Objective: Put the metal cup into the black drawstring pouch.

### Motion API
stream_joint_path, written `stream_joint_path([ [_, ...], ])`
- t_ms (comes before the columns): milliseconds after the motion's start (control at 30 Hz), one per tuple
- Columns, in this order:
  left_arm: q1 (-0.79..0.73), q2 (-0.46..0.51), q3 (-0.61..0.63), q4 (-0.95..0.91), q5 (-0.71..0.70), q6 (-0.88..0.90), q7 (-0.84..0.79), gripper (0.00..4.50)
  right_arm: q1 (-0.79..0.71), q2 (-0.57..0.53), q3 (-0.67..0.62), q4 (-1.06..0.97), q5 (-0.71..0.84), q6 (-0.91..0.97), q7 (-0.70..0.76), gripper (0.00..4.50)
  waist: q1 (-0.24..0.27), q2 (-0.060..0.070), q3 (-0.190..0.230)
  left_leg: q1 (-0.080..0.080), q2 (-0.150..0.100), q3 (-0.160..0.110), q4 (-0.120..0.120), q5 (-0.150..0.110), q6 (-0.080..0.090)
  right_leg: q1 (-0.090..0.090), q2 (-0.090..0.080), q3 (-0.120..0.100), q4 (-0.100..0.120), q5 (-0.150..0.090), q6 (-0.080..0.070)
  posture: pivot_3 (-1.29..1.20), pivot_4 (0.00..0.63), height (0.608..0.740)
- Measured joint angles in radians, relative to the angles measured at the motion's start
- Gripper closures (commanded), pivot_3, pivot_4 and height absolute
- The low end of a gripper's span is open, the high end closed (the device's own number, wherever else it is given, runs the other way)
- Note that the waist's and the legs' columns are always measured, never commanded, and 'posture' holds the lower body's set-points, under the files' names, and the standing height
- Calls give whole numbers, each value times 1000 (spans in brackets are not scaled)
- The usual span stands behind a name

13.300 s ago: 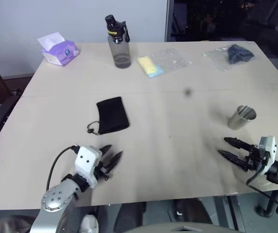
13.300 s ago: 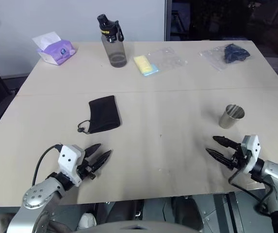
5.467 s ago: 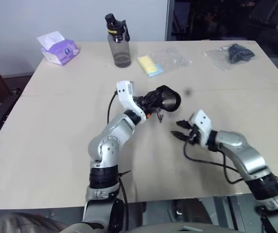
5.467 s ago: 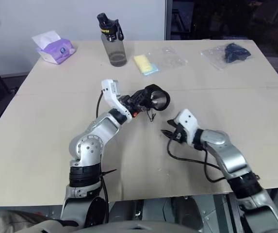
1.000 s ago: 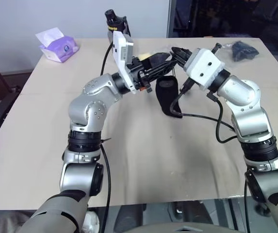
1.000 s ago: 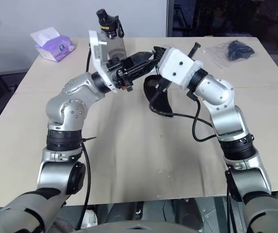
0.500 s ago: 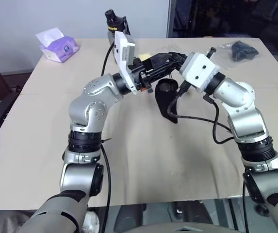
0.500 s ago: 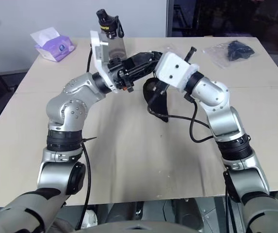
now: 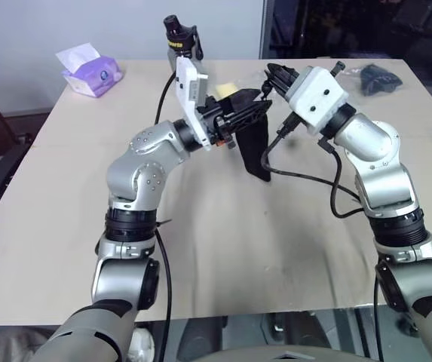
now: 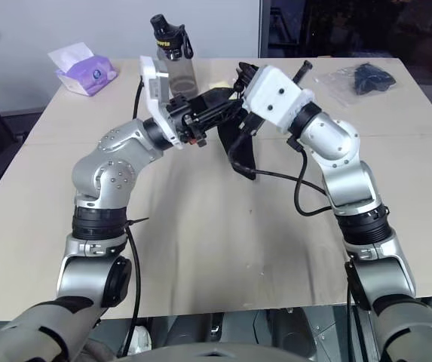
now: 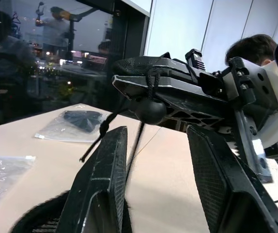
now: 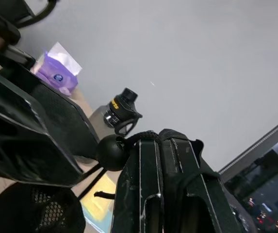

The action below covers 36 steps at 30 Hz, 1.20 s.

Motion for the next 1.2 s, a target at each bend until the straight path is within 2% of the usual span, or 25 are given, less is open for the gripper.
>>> stream_joint_path([
  [267,-1,-2,0,15,10,-17,1,2514,6,0,14,-6,5,0,16,4500,0,0,0,0,0,0,0,0,0,0,0,0,1,0,0,0,150,740],
  [367,-2,-5,0,16,9,-19,0,3301,7,0,15,-6,5,0,16,4500,0,0,0,1,0,0,0,0,0,0,0,0,1,0,0,0,150,740],
  [433,-2,-6,0,16,9,-19,0,4255,7,0,16,-6,5,-1,16,4500,0,0,0,1,0,0,0,0,0,0,0,0,1,0,0,0,150,740],
  [467,-2,-6,0,16,9,-20,0,4405,7,0,16,-6,5,-1,16,4500,0,0,0,1,0,0,0,0,0,0,0,0,1,0,0,0,150,740],
  [900,-1,-13,-10,15,26,-19,15,4403,29,2,15,-3,-10,-15,-6,4500,-1,0,0,3,0,2,0,0,0,0,0,2,3,0,0,0,150,740],
  [1033,2,-14,-11,6,26,-22,12,4403,20,44,-2,7,14,-14,-30,4500,-2,0,0,4,0,2,0,0,0,1,0,3,4,0,0,0,150,740],
  [1200,35,-14,-20,-1,37,-41,7,4403,-61,99,-68,31,55,-35,-103,4500,-2,0,0,5,0,3,0,0,0,1,0,3,6,0,0,0,150,740],
])
